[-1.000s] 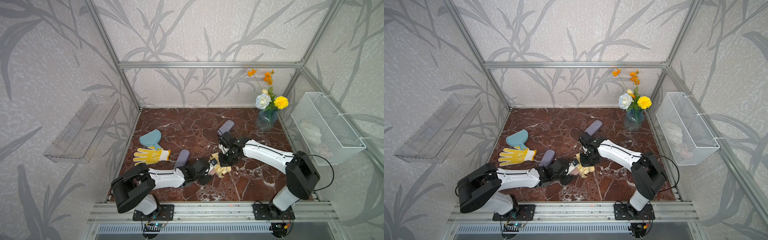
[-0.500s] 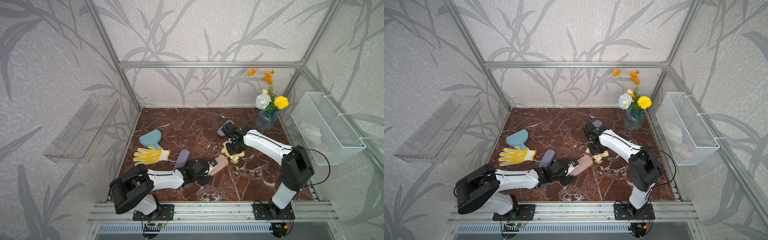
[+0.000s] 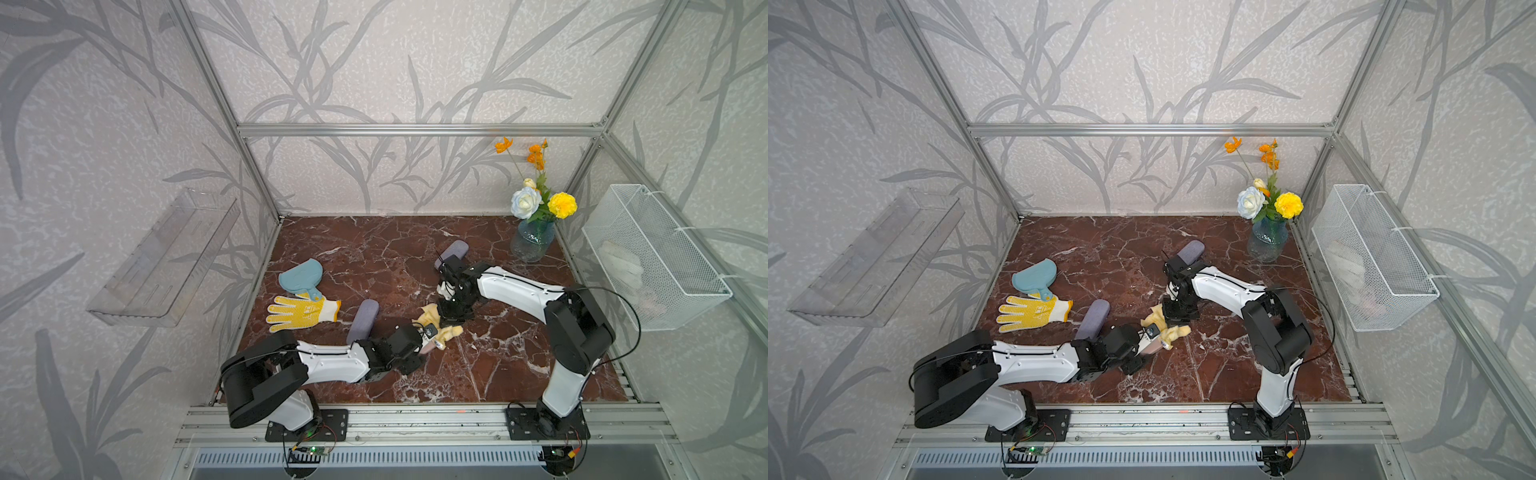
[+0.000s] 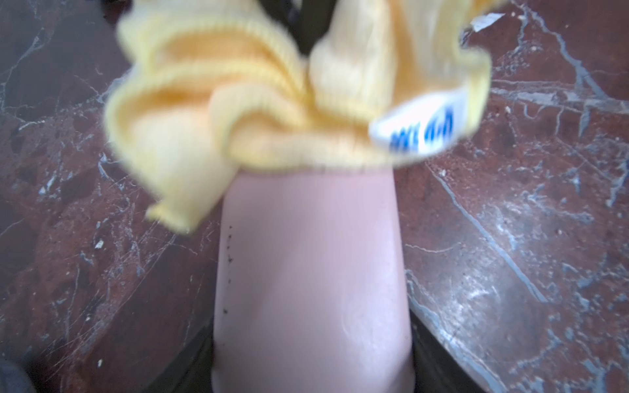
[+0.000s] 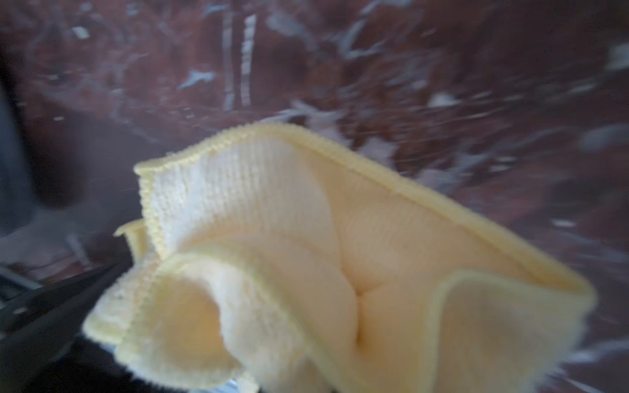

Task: Wipe the eyeglass case
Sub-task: Wipe the dirt from the eyeglass case.

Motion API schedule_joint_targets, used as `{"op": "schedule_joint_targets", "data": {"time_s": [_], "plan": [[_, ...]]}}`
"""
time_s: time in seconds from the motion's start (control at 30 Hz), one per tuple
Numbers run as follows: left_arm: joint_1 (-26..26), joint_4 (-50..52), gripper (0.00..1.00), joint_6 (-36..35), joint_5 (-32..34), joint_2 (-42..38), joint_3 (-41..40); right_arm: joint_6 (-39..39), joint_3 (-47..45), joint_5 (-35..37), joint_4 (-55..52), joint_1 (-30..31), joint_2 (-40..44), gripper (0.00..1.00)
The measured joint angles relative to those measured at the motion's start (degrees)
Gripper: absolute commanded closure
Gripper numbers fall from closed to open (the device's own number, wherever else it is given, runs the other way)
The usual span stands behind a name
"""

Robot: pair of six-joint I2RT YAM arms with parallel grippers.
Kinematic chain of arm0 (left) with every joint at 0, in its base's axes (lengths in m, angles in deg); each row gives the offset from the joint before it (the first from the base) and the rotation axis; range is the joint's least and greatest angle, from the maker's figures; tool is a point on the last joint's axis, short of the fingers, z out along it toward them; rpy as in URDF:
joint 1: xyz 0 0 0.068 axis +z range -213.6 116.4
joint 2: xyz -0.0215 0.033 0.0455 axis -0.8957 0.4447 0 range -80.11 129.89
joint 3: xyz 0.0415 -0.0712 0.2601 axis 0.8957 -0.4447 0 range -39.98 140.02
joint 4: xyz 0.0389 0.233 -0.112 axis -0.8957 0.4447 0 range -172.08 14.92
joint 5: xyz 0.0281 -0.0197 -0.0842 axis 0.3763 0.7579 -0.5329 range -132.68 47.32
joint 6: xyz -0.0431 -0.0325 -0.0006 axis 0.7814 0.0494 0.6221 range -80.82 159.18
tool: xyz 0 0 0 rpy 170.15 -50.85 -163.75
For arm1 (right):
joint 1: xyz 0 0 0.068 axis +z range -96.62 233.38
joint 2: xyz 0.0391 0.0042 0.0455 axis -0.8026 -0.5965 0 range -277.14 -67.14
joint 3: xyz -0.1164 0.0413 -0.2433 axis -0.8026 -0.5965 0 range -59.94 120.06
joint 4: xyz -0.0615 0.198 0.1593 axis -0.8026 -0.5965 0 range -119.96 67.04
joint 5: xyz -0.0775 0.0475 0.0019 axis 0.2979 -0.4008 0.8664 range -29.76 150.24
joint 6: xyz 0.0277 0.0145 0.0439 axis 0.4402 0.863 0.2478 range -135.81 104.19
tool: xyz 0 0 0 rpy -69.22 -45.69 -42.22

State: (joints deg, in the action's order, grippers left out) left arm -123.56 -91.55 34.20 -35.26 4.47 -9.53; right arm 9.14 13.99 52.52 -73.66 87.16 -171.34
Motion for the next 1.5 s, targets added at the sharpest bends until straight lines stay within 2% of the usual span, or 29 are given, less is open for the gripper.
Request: {"op": "schedule_joint_targets", "data": {"time_s": [0.03, 0.13, 0.23, 0.33, 0.43, 0.6, 0.63, 0.67, 0.73, 0.83, 0.9, 1.0, 1.07, 1.17, 1.23, 1.33, 1.43, 1.5], "plan": [[-0.1, 0.0, 1.00, -0.1, 0.3, 0.0, 0.0, -1.2, 1.3, 5.7, -1.7, 0.0, -0.1, 1.00], [-0.3, -0.5, 1.00, -0.3, 0.9, 0.0, 0.0, -3.9, 5.2, 16.0, -5.6, 1.1, -0.6, 1.00], [-0.3, -0.6, 1.00, -0.4, 1.5, 0.0, 0.0, -5.0, 10.0, 16.9, -7.3, 4.6, -0.6, 1.00], [-0.5, -0.9, 1.00, -0.4, 1.8, 0.0, 0.0, -3.8, 12.9, 7.9, -5.6, 7.8, -0.5, 1.00], [-0.7, -0.9, 1.00, -0.4, 2.1, 0.0, 0.0, -0.3, 9.9, -4.6, -0.2, 9.0, -0.8, 1.00], [-1.2, -0.9, 1.00, 0.0, 1.9, 0.0, -0.6, 3.6, 1.2, -19.5, 7.1, 3.7, -3.5, 1.00], [-1.3, -1.1, 1.00, 0.1, 1.9, 0.0, -1.0, 3.3, 1.0, -20.2, 6.9, 2.0, -3.7, 1.00], [-1.5, -1.3, 1.00, 0.1, 2.0, -0.1, -1.0, 2.4, 1.2, -19.3, 6.1, 0.6, -3.7, 1.00], [-1.6, -1.3, 1.00, 0.1, 1.8, -0.1, -1.0, 0.0, 2.9, -12.0, 3.2, -1.5, -3.6, 1.00], [-1.9, -1.3, 1.00, -0.2, 2.6, -0.1, -1.0, -3.3, 6.1, 6.9, -1.7, -1.7, -3.5, 1.00], [-2.2, -1.4, 1.00, -0.4, 3.3, -0.2, -1.0, -5.0, 7.5, 16.2, -4.7, -1.0, -3.4, 1.00], [-2.3, -1.4, 1.00, -0.5, 3.9, -0.2, -1.0, -6.4, 9.1, 19.9, -7.1, 1.4, -2.0, 1.00], [-2.3, -1.4, 1.00, -0.5, 4.3, -0.2, -1.0, -6.1, 10.0, 16.4, -7.6, 3.4, -0.5, 1.00], [-2.4, -1.4, 1.00, -0.5, 4.6, -0.2, -1.0, -3.5, 8.8, 5.0, -5.2, 5.1, 1.5, 1.00], [-2.4, -1.3, 1.00, -0.5, 4.8, -0.2, -1.0, 0.0, 4.9, -4.7, -0.7, 5.3, 2.1, 1.00], [-2.5, -1.3, 1.00, -0.5, 4.9, -0.2, -0.9, 3.3, -2.0, -14.1, 4.5, 4.9, 1.2, 1.00], [-2.5, -1.1, 1.00, -0.2, 4.7, -0.1, -0.9, 2.8, -4.7, -17.5, 4.9, 2.1, 0.4, 1.00], [-2.5, -1.1, 1.00, -0.2, 4.7, -0.1, -0.9, 1.0, -4.5, -13.8, 2.7, -0.3, 0.7, 1.00]]}}
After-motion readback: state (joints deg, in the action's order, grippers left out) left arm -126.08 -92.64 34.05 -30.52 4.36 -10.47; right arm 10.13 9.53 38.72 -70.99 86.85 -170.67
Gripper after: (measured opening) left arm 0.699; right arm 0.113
